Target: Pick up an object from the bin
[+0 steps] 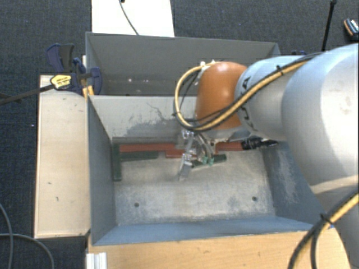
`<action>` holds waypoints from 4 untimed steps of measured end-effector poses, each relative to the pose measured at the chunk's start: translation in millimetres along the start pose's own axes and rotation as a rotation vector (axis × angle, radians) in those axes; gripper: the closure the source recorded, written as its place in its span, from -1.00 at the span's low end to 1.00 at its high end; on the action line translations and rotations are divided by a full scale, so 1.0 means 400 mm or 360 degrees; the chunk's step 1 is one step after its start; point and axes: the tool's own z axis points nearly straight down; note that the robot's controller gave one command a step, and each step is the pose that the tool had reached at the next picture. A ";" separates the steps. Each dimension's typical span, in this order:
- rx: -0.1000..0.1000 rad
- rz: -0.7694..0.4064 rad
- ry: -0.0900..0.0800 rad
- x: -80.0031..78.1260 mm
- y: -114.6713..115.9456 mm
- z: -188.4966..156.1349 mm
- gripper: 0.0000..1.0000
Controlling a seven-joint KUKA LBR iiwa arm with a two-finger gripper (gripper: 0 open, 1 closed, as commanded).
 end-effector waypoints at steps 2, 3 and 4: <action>0.0003 0.0141 -0.0007 -0.010 -0.112 0.036 1.00; 0.0007 0.0164 0.0011 0.246 -0.211 0.026 1.00; -0.0002 0.0230 -0.0014 0.193 -0.037 0.034 1.00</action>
Offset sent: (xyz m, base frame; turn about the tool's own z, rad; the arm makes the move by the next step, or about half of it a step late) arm -0.0065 -0.0445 -0.0186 0.0954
